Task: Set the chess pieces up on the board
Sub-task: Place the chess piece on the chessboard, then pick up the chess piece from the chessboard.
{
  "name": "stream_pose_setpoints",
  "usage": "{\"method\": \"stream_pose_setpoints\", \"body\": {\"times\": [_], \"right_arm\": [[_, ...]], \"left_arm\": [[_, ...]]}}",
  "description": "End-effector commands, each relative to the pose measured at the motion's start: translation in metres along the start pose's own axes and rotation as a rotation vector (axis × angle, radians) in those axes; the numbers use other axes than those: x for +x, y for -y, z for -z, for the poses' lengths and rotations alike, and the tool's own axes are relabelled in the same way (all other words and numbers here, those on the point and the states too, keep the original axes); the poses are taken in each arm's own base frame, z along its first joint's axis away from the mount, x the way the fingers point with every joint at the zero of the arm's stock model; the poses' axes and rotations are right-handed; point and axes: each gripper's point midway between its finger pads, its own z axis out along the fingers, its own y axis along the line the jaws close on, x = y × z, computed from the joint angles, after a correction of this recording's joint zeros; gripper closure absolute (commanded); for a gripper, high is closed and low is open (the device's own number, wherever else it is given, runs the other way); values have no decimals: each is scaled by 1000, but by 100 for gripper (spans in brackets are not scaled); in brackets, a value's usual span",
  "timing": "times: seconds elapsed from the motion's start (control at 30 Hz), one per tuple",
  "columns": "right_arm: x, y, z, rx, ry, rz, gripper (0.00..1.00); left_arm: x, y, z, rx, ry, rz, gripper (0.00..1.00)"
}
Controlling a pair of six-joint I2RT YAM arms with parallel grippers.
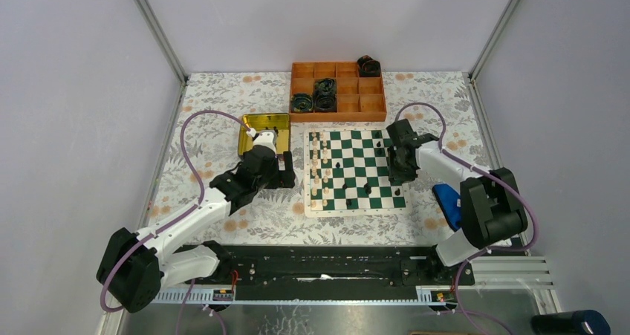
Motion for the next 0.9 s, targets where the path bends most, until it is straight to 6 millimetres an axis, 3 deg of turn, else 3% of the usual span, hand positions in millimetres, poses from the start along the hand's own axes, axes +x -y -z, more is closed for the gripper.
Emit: {"method": "stream_pose_setpoints", "body": {"times": [0.0, 0.23, 0.57, 0.87], "right_arm": [[-35, -4, 33, -36, 120, -3, 62], [-42, -23, 49, -104, 127, 54, 60], [-18, -75, 44, -219, 78, 254, 52], [-14, -80, 32, -215, 52, 269, 52]], "left_arm": [[-12, 4, 1, 4, 37, -13, 1], [-12, 4, 0, 0, 35, -13, 1], [-12, 2, 1, -10, 42, -10, 1], [-12, 0, 1, -18, 41, -7, 1]]}}
